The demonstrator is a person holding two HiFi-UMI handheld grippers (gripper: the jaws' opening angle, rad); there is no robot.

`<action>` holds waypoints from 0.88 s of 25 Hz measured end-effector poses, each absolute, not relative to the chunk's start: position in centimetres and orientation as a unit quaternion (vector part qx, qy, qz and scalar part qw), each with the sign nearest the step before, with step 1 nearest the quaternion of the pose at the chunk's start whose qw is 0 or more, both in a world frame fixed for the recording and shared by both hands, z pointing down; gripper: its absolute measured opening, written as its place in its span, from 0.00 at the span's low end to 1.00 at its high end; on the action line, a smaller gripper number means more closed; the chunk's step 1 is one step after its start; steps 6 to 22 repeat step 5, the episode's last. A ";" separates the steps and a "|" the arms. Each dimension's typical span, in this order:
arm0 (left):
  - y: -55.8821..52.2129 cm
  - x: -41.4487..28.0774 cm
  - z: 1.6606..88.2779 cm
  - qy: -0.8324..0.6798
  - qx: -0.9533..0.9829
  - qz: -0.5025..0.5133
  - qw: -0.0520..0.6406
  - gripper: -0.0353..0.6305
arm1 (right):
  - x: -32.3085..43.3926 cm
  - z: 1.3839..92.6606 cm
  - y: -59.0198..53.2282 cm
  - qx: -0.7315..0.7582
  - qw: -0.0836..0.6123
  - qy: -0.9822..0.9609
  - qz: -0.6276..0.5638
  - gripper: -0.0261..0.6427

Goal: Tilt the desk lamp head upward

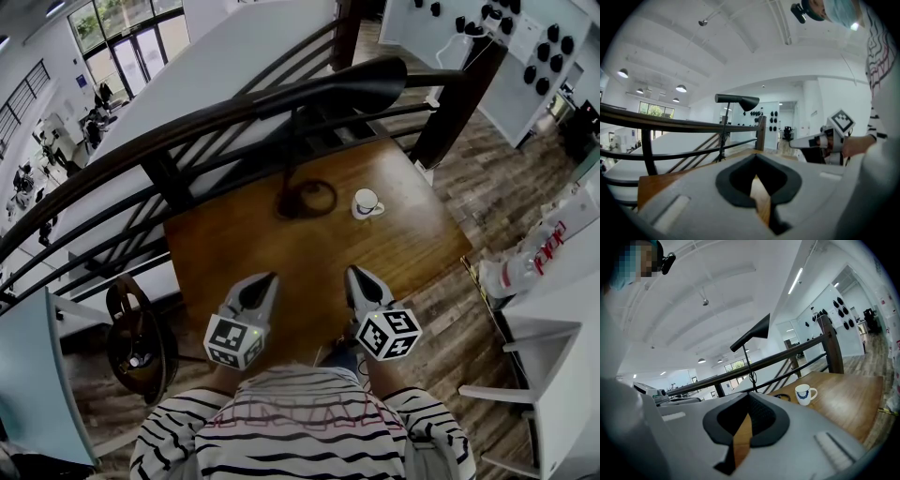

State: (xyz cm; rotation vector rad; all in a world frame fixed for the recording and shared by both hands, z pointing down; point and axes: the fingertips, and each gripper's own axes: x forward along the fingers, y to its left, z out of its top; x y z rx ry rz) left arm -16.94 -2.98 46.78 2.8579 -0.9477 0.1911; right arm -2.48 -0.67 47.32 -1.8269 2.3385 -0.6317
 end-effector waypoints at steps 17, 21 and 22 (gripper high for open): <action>-3.1 -16.8 46.6 -0.312 0.946 0.063 0.059 0.06 | -2.4 47.0 -0.8 -0.602 0.055 0.770 -0.205 0.04; -3.1 -16.8 46.6 -0.312 0.946 0.063 0.059 0.06 | -2.4 47.0 -0.8 -0.602 0.055 0.770 -0.205 0.04; -3.1 -16.8 46.6 -0.312 0.946 0.063 0.059 0.06 | -2.4 47.0 -0.8 -0.602 0.055 0.770 -0.205 0.04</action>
